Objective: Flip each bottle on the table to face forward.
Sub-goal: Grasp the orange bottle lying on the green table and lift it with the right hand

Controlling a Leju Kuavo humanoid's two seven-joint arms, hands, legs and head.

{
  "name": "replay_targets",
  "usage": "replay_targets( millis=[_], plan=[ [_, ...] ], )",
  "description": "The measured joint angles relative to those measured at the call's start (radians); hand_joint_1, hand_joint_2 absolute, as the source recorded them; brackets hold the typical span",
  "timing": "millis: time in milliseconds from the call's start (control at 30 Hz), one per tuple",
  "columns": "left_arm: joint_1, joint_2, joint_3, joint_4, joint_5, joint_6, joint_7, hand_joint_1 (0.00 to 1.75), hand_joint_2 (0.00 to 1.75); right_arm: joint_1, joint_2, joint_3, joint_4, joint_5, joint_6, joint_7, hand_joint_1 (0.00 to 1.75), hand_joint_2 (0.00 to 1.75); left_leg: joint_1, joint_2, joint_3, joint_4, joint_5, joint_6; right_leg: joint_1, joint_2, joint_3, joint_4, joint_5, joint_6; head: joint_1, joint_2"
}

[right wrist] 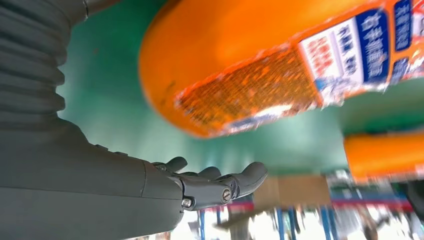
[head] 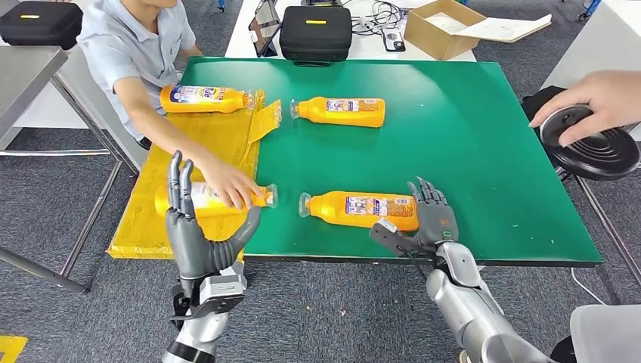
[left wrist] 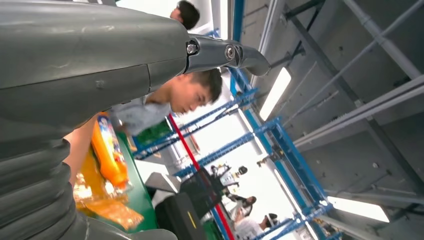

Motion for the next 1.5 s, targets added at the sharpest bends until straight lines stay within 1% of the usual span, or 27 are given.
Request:
replay_targets(
  millis=[300,433,467,533,567,600,667,767,1167,1267,1333,1367,1400,1467,1500],
  plan=[
    [-0.052,-0.002,-0.050,0.072,0.059,0.000,0.000,0.00,1.75,-0.087,0.037,0.001,0.105,0.021,0.145,0.071,0.00,1.75,0.000,0.000,0.000,0.000,0.000,0.000,0.000,0.000,0.000,0.000,0.000,0.000,0.000,0.000],
    [-0.075,-0.002,-0.074,0.101,0.088,0.000,0.000,0.00,1.75,-0.113,0.052,0.009,0.134,0.043,0.188,0.072,0.02,1.75,0.000,0.000,0.000,0.000,0.000,0.000,0.000,0.000,0.000,0.000,0.000,0.000,0.000,0.000],
    [-0.079,-0.002,-0.078,0.106,0.092,0.000,0.000,0.00,1.75,-0.116,0.056,0.012,0.139,0.045,0.193,0.066,0.16,1.75,0.000,0.000,0.000,0.000,0.000,0.000,0.000,0.000,0.000,0.000,0.000,0.000,0.000,0.000],
    [-0.085,-0.002,-0.086,0.113,0.098,0.000,0.000,0.00,1.75,-0.119,0.063,0.016,0.145,0.047,0.202,0.050,0.79,1.75,0.000,0.000,0.000,0.000,0.000,0.000,0.000,0.000,0.000,0.000,0.000,0.000,0.000,0.000],
    [-0.087,-0.002,-0.090,0.116,0.100,0.000,0.000,0.00,1.75,-0.120,0.066,0.019,0.148,0.048,0.208,0.044,1.18,1.75,0.000,0.000,0.001,0.000,0.000,0.000,0.000,0.000,0.000,0.000,0.000,0.000,0.000,0.000],
    [-0.088,-0.002,-0.092,0.119,0.102,0.000,0.000,0.00,1.75,-0.121,0.069,0.021,0.151,0.050,0.215,0.039,1.47,1.75,0.000,0.000,0.001,0.000,0.000,0.000,0.000,0.000,0.000,0.000,0.000,0.000,0.000,0.000],
    [-0.090,-0.002,-0.096,0.125,0.109,0.000,0.000,0.00,1.75,-0.123,0.072,0.027,0.156,0.054,0.226,0.036,1.71,1.75,0.000,0.000,0.001,0.000,0.000,0.000,0.000,0.000,0.000,0.000,0.000,0.000,0.000,0.000],
    [-0.092,-0.002,-0.103,0.128,0.115,0.000,0.000,0.00,1.75,-0.129,0.073,0.033,0.162,0.057,0.241,0.035,1.75,1.75,0.000,0.000,0.001,0.000,0.000,0.000,0.000,0.000,0.000,0.000,0.000,0.000,0.000,0.000],
    [-0.102,-0.001,-0.115,0.132,0.131,0.000,0.000,0.00,1.75,-0.159,0.066,0.040,0.183,0.061,0.313,0.045,1.75,1.75,0.000,0.000,0.003,0.000,0.000,0.000,0.000,0.001,0.002,0.000,0.000,0.000,0.000,0.000],
    [-0.103,-0.001,-0.117,0.134,0.142,0.000,0.000,0.00,1.75,-0.160,0.064,0.040,0.185,0.035,0.315,0.031,1.75,1.75,0.000,0.000,0.003,0.000,0.000,0.000,0.000,0.000,0.002,0.000,0.000,0.000,0.000,0.000],
    [-0.104,0.001,-0.120,0.138,0.195,-0.011,0.002,0.00,1.75,-0.155,0.063,0.027,0.185,-0.033,0.300,-0.021,1.75,1.75,0.000,0.000,0.003,0.000,0.000,0.000,0.000,0.000,0.003,0.000,0.000,0.000,0.000,0.000],
    [-0.104,0.002,-0.122,0.142,0.255,-0.030,0.010,0.00,1.75,-0.145,0.065,0.010,0.182,-0.091,0.278,-0.073,1.75,1.75,0.000,0.000,0.003,0.000,0.000,0.000,0.000,0.000,0.003,0.000,0.000,0.000,0.000,0.000],
    [-0.104,0.005,-0.124,0.148,0.336,-0.061,0.027,0.00,1.75,-0.125,0.069,-0.016,0.174,-0.167,0.246,-0.146,1.75,1.75,0.000,0.000,0.003,0.000,0.000,0.000,0.000,0.000,0.003,0.000,0.000,0.000,0.000,0.000],
    [-0.103,0.011,-0.123,0.161,0.519,-0.138,0.089,0.00,1.75,-0.058,0.088,-0.079,0.125,-0.337,0.189,-0.289,1.75,1.75,0.000,0.000,0.002,0.000,0.000,0.000,0.001,0.000,0.003,0.000,0.000,0.000,0.000,0.000],
    [-0.100,0.016,-0.121,0.168,0.595,-0.175,0.122,0.00,1.75,-0.013,0.101,-0.108,0.076,-0.422,0.173,-0.336,1.75,1.75,0.000,-0.001,0.002,0.000,0.000,0.000,0.001,0.000,0.002,0.000,0.000,0.000,0.000,0.000]
  ],
)
